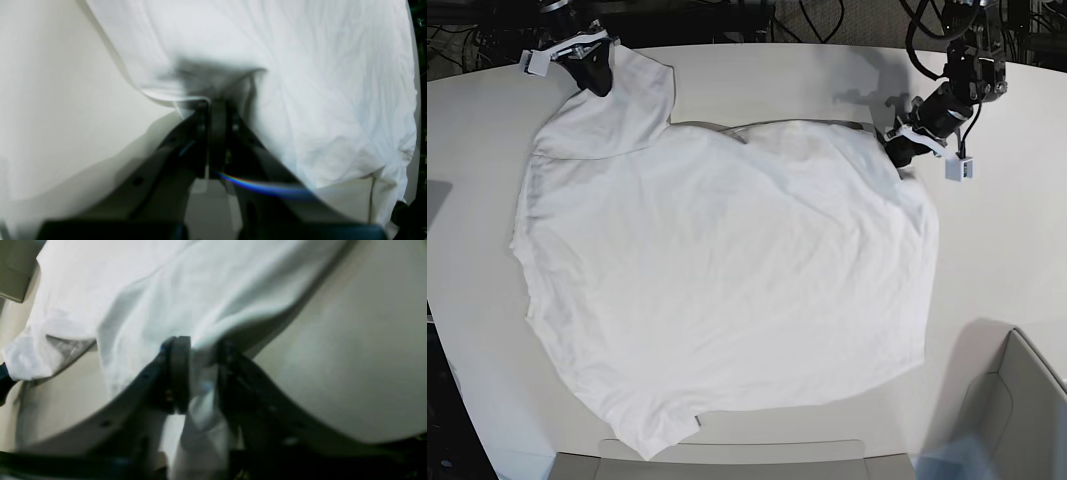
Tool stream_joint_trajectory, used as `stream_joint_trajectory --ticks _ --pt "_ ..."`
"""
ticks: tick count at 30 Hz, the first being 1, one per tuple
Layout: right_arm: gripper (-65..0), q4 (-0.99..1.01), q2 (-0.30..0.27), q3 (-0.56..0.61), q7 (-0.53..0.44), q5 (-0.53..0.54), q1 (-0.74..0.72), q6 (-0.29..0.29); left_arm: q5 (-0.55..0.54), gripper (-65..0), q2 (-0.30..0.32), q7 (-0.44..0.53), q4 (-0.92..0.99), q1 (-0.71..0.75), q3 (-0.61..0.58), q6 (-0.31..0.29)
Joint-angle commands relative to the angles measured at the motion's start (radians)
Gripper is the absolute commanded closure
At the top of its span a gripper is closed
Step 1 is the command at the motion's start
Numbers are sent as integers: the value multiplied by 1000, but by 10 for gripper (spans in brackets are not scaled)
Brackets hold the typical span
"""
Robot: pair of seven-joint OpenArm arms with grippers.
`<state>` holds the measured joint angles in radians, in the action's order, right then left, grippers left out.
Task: Fold the T-shirt properly
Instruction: 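Lift both held corners and pull the shirt toward the robot, then drag the held edge with both grippers and lay it over the shirt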
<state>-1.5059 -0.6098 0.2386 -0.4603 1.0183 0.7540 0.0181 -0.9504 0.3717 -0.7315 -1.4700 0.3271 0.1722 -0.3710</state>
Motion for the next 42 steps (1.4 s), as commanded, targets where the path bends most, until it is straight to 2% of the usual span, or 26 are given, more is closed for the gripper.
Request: stream_joint_trajectory --ticks 1,2,5,9,14,18,24,34,38,42 --pt "-34 -2 -12 -2 36 6 15 -17 9 0 14 -12 -10 5 5 -3" --pt "0 -3 -12 -3 36 6 14 -17 9 0 16 -12 -10 7 7 -3" --pt "0 -25 -26 -3 36 6 20 -17 11 0 11 -7 -34 40 65 -3" --pt "0 -91 -37 -6 28 4 58 -17 12 0 -33 48 -114 125 183 -3" --pt "0 -163 -31 -84 28 0 114 -17 12 0 -36 65 -215 200 254 -3" --pt "0 -239 -23 -155 28 -79 181 -17 12 0 -40 65 -266 241 292 -3" --pt "0 -328 70 -258 30 -191 278 -17 12 0 -56 66 -271 289 376 -7" --pt "0 -382 258 -407 28 -276 398 -14 12 0 -47 66 -272 364 488 -12" --pt "0 -387 294 -422 31 -287 390 47 14 0 2 66 -272 358 490 -12" --pt "0 -401 291 -422 48 -289 345 52 14 0 29 56 -272 332 490 -4"
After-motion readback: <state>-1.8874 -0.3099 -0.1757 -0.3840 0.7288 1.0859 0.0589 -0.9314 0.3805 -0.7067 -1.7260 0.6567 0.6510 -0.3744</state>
